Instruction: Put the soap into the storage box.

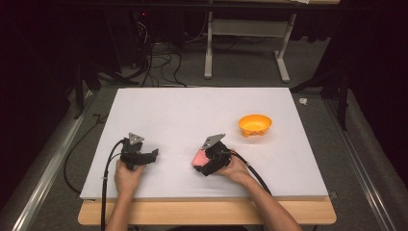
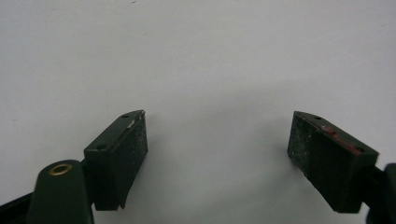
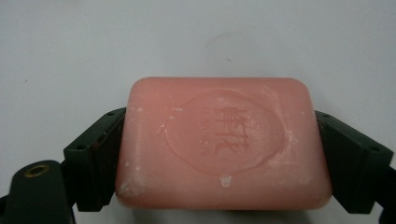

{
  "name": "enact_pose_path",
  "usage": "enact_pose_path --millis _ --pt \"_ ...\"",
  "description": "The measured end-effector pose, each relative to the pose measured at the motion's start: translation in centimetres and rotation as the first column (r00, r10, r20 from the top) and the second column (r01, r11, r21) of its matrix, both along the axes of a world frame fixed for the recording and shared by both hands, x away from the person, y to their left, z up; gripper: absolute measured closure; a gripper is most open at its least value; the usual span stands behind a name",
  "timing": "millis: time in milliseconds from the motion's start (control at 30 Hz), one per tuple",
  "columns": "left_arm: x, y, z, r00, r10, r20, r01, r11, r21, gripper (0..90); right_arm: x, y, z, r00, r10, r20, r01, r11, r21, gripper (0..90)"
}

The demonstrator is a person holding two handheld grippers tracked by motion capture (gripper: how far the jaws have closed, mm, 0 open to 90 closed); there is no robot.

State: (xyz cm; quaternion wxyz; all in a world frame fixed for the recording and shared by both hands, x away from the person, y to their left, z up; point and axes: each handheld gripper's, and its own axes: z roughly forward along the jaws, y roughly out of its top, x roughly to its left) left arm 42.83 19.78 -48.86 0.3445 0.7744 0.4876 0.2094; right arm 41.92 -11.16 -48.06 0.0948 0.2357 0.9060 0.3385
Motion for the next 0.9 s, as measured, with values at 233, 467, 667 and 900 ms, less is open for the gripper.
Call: enact_pose_path --millis 233,467,667,900 --pt "0.0 0.0 0.0 1.0000 0.000 0.000 0.000 1.0000 0.000 20.4 -0.3 -0.1 0.4 1.0000 -0.006 0.006 0.006 1.0000 0.007 13.6" --pt "0.0 0.0 0.0 1.0000 0.000 0.000 0.000 1.0000 0.000 20.4 -0.5 -0.8 1.3 0.9998 -0.020 0.005 0.020 0.9984 0.052 13.6" --pt "0.0 0.0 0.0 1.0000 0.000 0.000 0.000 1.0000 0.001 20.4 -0.6 -1.5 1.8 0.9989 -0.046 0.007 0.046 0.9968 0.066 13.6" --pt "0.0 0.0 0.0 1.0000 0.000 0.000 0.000 1.0000 0.001 20.4 -0.9 -2.2 2.2 0.9976 -0.069 0.008 0.068 0.9944 0.080 13.6"
